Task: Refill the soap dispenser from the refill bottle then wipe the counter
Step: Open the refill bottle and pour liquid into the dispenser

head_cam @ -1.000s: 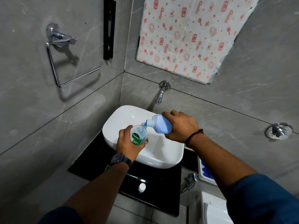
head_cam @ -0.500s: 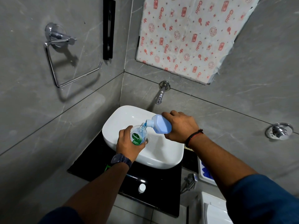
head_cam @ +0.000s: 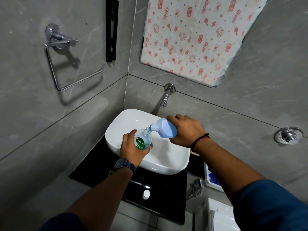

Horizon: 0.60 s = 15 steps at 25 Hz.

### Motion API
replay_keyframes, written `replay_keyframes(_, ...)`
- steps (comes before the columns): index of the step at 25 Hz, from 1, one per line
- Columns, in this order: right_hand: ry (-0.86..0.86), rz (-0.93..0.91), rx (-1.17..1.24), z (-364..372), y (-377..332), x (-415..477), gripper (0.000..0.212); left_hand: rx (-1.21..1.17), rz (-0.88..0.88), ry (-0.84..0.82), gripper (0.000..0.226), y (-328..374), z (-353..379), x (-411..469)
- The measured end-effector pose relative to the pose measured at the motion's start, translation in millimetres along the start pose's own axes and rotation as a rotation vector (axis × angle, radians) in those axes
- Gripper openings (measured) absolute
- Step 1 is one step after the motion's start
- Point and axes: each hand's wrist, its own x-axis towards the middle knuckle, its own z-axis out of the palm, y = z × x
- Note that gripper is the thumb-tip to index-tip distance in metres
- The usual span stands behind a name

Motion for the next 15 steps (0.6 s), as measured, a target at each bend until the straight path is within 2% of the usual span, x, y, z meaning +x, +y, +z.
replay_keyframes(15,0.001,-0.005,0.004,1.5,1.5,3.8,0.066,0.007,0.003,0.003,0.086,-1.5,3.0,2.6)
